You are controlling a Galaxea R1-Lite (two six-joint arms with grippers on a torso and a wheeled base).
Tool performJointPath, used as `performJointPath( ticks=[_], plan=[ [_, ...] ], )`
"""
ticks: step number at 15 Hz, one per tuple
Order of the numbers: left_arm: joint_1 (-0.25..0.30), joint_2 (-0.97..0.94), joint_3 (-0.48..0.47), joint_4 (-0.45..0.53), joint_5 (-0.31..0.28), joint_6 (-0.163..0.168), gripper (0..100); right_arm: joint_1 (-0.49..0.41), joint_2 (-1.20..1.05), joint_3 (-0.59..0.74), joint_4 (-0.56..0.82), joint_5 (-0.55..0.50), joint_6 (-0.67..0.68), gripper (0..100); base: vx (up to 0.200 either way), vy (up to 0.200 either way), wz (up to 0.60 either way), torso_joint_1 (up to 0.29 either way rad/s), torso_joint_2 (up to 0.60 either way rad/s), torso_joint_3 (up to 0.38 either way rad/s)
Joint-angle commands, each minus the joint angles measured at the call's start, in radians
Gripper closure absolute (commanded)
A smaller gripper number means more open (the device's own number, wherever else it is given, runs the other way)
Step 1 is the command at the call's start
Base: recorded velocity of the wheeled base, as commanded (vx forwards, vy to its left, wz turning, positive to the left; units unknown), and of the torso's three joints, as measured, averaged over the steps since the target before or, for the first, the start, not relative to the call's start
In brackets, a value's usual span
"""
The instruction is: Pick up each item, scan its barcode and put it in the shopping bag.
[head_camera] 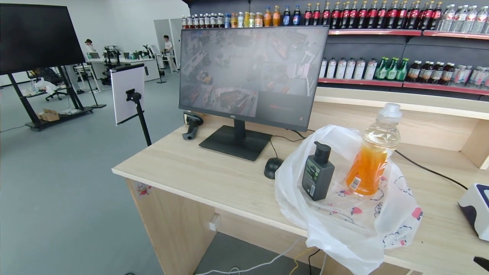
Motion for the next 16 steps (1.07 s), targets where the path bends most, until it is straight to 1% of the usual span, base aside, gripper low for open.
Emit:
performJointPath(
  ticks=[1, 3, 4, 6, 7, 8, 9, 10, 11, 12, 13, 15, 16],
  plan=[
    [0.000, 0.000, 0.000, 0.000, 0.000, 0.001, 0, 0.067, -0.376, -0.027, 0.289, 0.002, -0.055, 0, 0.000, 0.000, 0.00, 0.000, 0.00, 0.000],
    [0.000, 0.000, 0.000, 0.000, 0.000, 0.001, 0, 0.049, -0.378, -0.026, 0.286, -0.009, 0.006, 0, 0.000, 0.000, 0.00, 0.000, 0.00, 0.000],
    [0.000, 0.000, 0.000, 0.000, 0.000, 0.001, 0, -0.001, -0.380, -0.024, 0.284, -0.012, 0.034, 0, 0.000, 0.000, 0.00, 0.000, 0.00, 0.000],
    [0.000, 0.000, 0.000, 0.000, 0.000, -0.001, 0, -0.137, -0.429, -0.024, 0.284, -0.012, 0.041, 0, 0.000, 0.000, 0.00, 0.000, 0.00, 0.000],
    [0.000, 0.000, 0.000, 0.000, 0.000, -0.001, 0, -0.183, -0.442, -0.024, 0.284, -0.012, 0.043, 0, 0.000, 0.000, 0.00, 0.000, 0.00, 0.000],
    [0.000, 0.000, 0.000, 0.000, 0.000, -0.001, 0, -0.206, -0.447, -0.019, 0.276, -0.018, 0.061, 0, 0.000, 0.000, 0.00, 0.000, 0.00, 0.000],
    [0.000, 0.000, 0.000, 0.000, 0.000, -0.001, 0, -0.205, -0.447, -0.015, 0.259, -0.061, 0.068, 0, 0.000, 0.000, 0.00, 0.000, 0.00, 0.000],
    [0.000, 0.000, 0.000, 0.000, 0.000, -0.001, 0, -0.206, -0.445, -0.015, 0.261, -0.066, 0.075, 0, 0.000, 0.000, 0.00, 0.000, 0.00, 0.000],
    [0.000, 0.000, 0.000, 0.000, 0.000, -0.001, 0, -0.243, -0.418, -0.016, 0.266, -0.066, 0.077, 0, 0.000, 0.000, 0.00, 0.000, 0.00, 0.000],
    [0.000, 0.000, 0.000, 0.000, 0.000, -0.001, 0, -0.261, -0.395, -0.016, 0.266, -0.066, 0.078, 0, 0.000, 0.000, 0.00, 0.000, 0.00, 0.000],
    [0.000, 0.000, 0.000, 0.000, 0.000, -0.001, 0, -0.313, -0.352, -0.016, 0.266, -0.066, 0.089, 0, 0.000, 0.000, 0.00, 0.000, 0.00, 0.000],
    [0.000, 0.000, 0.000, 0.000, 0.000, 0.001, 0, -0.320, -0.352, -0.016, 0.266, -0.066, 0.089, 0, 0.000, 0.000, 0.00, 0.000, 0.00, 0.000],
    [0.000, 0.000, 0.000, 0.000, 0.000, 0.001, 0, -0.338, -0.445, -0.016, 0.266, -0.064, 0.083, 0, 0.000, 0.000, 0.00, 0.000, 0.00, 0.000]
  ],
)
